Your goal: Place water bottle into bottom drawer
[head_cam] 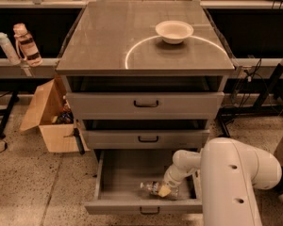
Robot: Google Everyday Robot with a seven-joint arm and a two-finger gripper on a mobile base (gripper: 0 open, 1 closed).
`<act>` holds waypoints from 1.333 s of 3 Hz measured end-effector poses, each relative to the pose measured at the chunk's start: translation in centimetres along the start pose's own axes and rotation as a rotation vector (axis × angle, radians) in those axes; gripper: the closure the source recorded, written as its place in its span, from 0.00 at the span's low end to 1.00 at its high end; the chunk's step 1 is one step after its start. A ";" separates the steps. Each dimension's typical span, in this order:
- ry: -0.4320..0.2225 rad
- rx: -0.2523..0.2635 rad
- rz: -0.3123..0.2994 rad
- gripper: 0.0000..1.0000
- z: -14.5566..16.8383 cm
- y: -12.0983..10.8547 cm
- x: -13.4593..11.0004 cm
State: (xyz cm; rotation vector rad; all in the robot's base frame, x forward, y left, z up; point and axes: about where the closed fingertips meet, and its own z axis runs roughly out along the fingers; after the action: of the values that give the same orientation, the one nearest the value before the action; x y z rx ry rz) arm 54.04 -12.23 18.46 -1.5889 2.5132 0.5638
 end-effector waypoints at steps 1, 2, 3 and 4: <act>0.000 0.000 0.000 0.81 0.0 0.0 0.0; 0.000 0.000 0.000 0.58 0.0 0.0 0.0; 0.000 0.000 0.000 0.35 0.0 0.0 0.0; 0.000 -0.001 0.000 0.11 0.0 0.0 0.0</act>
Offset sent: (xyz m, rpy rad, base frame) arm 0.0000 0.0000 -0.0002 0.0001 0.0004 0.0000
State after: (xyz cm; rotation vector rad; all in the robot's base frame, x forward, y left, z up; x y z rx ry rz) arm 54.03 -12.23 18.44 -1.5890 2.5135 0.5645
